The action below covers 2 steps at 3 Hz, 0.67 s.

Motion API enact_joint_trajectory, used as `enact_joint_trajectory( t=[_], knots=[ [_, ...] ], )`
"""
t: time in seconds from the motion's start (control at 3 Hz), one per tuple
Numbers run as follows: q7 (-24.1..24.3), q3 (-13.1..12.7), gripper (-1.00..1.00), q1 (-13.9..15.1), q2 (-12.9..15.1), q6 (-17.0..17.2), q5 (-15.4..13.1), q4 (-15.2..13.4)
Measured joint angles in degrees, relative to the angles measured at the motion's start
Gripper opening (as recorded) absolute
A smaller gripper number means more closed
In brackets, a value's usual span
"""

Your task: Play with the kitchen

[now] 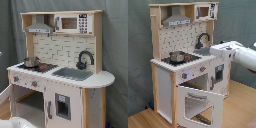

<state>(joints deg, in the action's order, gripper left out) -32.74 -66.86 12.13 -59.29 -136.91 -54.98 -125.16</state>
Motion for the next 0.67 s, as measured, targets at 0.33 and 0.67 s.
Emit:
enact_joint_trajectory(
  t=[0.33,0.67],
  knots=[
    [-2.1,3.8,1.00,-4.4,-0.1,-0.1,0.0,-3.5],
    [-4.7,7.8,1.00,-8.2,-0.2,-0.1,0.0,-6.1]
  ],
)
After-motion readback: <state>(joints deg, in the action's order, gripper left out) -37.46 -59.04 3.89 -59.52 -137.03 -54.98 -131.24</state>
